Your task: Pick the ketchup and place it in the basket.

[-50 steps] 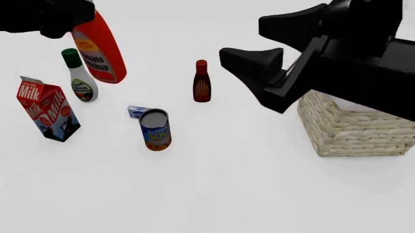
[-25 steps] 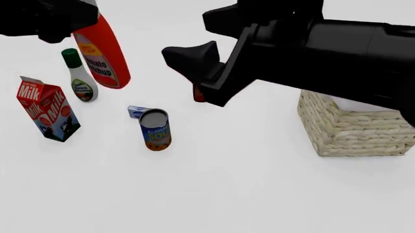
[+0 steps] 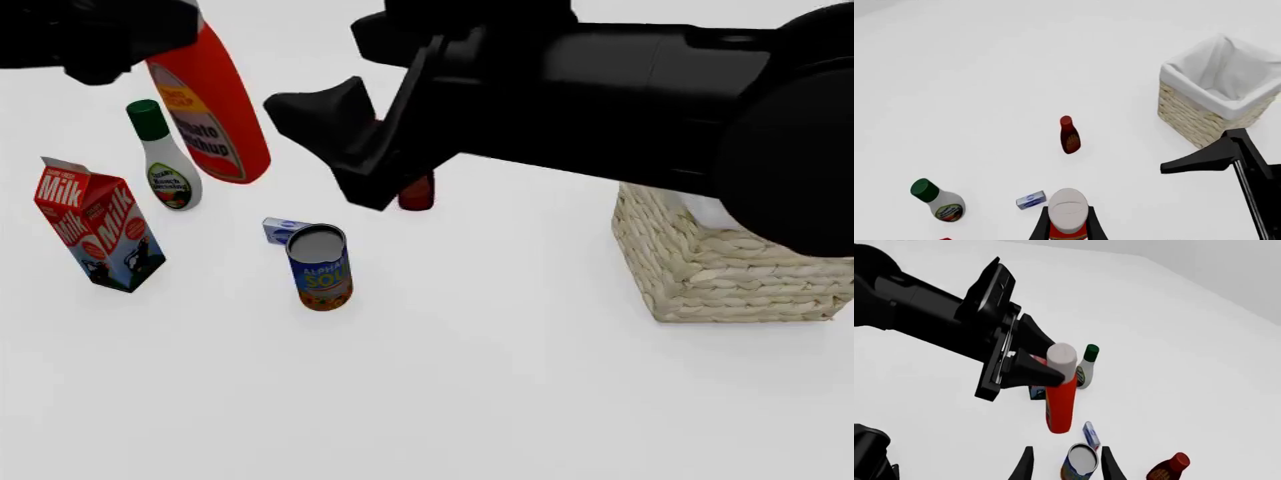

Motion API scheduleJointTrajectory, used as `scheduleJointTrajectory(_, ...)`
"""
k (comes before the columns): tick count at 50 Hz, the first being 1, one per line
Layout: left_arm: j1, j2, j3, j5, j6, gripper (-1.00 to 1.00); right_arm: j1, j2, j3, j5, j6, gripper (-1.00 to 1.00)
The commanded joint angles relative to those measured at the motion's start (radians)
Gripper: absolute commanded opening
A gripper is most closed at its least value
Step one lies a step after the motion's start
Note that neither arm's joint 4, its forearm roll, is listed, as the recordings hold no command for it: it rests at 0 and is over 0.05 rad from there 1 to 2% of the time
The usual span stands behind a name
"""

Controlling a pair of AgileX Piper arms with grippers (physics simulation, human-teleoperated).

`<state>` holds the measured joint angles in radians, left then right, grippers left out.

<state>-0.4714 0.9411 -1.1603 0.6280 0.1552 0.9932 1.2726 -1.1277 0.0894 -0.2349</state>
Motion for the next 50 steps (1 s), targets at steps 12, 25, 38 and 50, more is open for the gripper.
scheduleJointTrajectory(12, -0.022, -0.019, -0.044, 0.047, 0.005, -1.0, 0.019, 0.065, -0.07, 0.008, 0.006, 1.0)
scheduleJointTrajectory(25, -0.046, -0.029, -0.068, 0.082, -0.005, -1.0, 0.016, 0.083, -0.106, 0.014, 0.003, 1.0)
scheduleJointTrajectory(38, -0.047, -0.054, -0.084, 0.116, 0.003, -1.0, 0.03, 0.097, -0.137, 0.02, 0.002, 1.0)
scheduleJointTrajectory(50, -0.056, -0.054, -0.091, 0.121, 0.004, -1.0, 0.032, 0.123, -0.177, 0.026, 0.012, 1.0)
